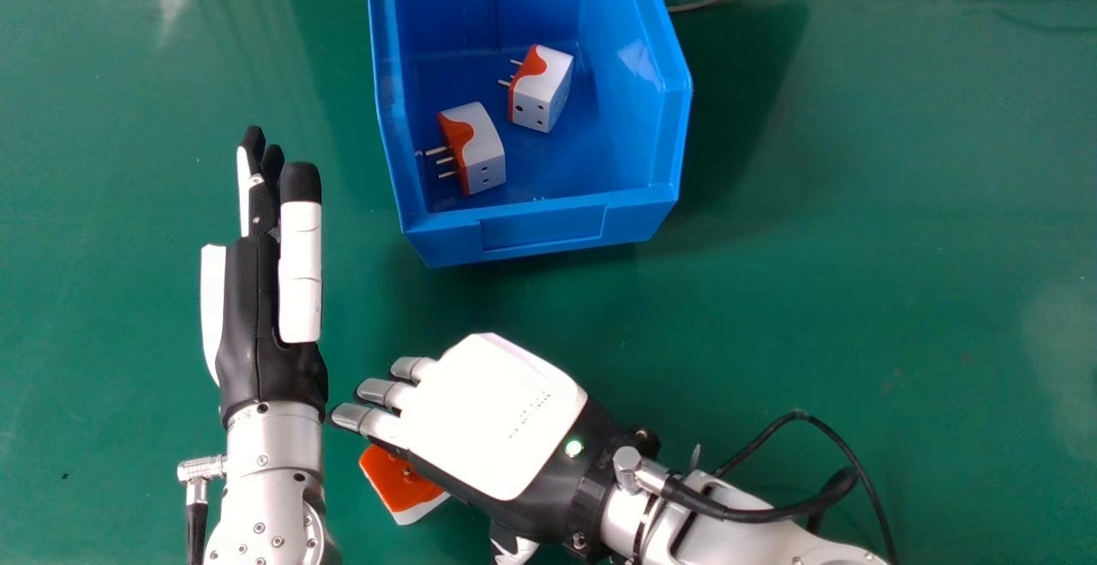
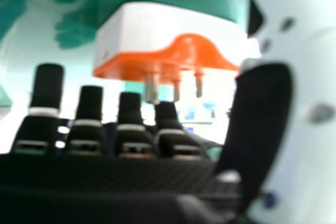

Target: Pick all objects and put in blue box

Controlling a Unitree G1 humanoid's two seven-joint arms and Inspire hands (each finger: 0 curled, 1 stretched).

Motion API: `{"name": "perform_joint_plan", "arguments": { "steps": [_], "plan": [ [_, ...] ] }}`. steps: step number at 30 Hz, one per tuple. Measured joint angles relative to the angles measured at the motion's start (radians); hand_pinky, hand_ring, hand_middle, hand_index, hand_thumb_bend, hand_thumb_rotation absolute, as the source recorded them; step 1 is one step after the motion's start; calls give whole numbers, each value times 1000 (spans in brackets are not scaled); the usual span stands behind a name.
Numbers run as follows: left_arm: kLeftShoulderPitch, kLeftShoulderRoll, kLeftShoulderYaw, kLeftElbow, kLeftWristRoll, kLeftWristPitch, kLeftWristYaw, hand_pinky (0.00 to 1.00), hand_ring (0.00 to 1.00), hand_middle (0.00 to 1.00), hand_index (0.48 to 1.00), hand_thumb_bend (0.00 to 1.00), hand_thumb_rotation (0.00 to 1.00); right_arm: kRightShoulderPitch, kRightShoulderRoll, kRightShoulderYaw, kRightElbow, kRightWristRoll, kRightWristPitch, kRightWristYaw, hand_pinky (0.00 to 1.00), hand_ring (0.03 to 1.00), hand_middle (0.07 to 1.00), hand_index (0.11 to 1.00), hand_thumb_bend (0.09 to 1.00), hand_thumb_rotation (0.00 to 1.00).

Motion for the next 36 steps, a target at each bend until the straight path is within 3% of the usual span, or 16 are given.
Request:
{"name": "perform_joint_plan", "arguments": {
  "steps": [10,11,15,16,19,23,33,36],
  "plan": [
    [1,-1,-1,-1,2,-2,1,1000,1000,1000,1000,899,1000,4,-5,-14,92,65,-67,-182,605,789,835,842,705,45],
    [1,-1,-2,-1,3,-3,1,1000,1000,1000,1000,898,1000,9,5,-16,105,76,-69,-191,566,735,789,773,668,61],
    [1,-3,-2,-2,4,-3,5,1000,1000,1000,1000,898,1000,10,19,-16,117,119,-97,-203,566,735,789,773,668,61],
    [1,-3,-2,-3,4,-3,5,1000,1000,1000,1000,895,1000,10,20,-16,118,125,-100,-205,523,678,732,713,640,49],
    [1,-3,-2,-3,3,-3,3,1000,1000,1000,1000,895,1000,9,20,-16,122,132,-104,-212,523,678,732,713,640,49],
    [1,-3,-2,-3,3,-3,2,1000,1000,1000,1000,890,1000,9,20,-16,123,137,-104,-211,459,594,647,628,600,31],
    [1,-5,-3,-5,4,-3,5,1000,1000,1000,1000,884,1000,9,21,-19,123,141,-103,-208,419,536,596,578,571,20],
    [1,-5,-2,-6,5,-4,11,1000,1000,1000,1000,886,1000,9,21,-19,123,140,-99,-208,405,516,576,561,560,15]
  ]
}}
